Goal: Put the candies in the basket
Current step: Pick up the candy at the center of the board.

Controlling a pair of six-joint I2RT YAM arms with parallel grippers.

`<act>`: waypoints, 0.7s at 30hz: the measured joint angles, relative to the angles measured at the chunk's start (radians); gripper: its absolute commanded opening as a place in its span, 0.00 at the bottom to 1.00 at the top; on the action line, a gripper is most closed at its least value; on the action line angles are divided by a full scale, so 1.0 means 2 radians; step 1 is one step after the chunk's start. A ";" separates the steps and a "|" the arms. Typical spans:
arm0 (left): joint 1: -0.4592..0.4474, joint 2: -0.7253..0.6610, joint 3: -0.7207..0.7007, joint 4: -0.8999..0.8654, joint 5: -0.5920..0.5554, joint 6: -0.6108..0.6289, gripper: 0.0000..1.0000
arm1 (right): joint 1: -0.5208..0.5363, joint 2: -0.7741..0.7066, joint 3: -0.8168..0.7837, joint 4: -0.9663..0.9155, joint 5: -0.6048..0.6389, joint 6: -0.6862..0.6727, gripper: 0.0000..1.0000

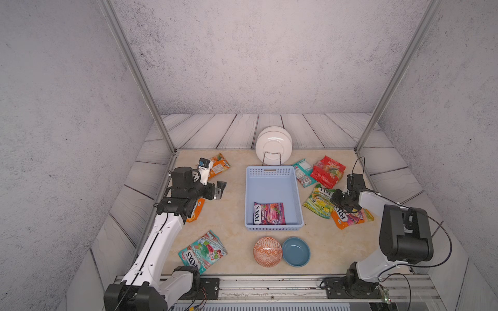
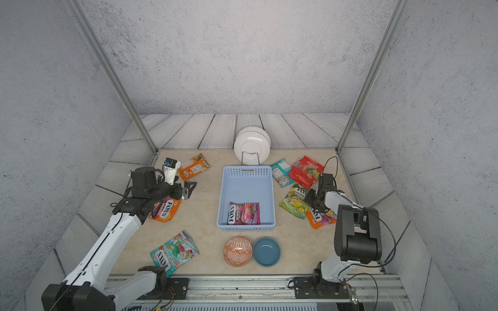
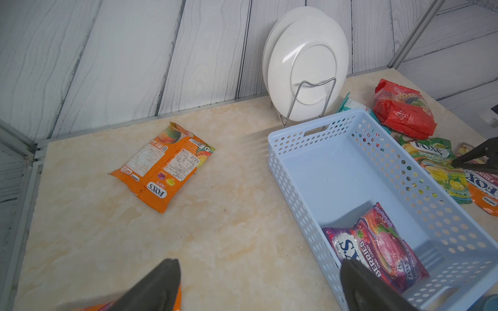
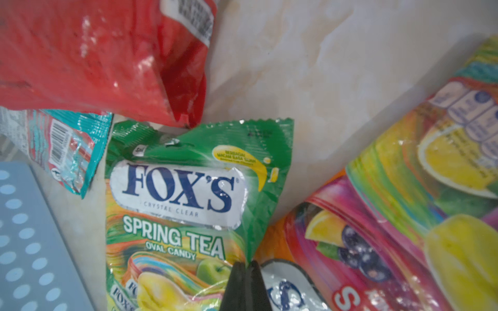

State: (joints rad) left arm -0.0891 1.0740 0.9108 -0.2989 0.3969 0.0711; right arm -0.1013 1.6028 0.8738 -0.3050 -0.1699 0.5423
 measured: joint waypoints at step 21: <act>0.004 0.000 0.000 0.000 0.002 -0.001 0.99 | 0.009 -0.126 0.045 -0.111 -0.054 -0.011 0.00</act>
State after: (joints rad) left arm -0.0818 1.0740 0.9104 -0.2981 0.4004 0.0696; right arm -0.0834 1.3499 0.9646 -0.5274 -0.2783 0.5201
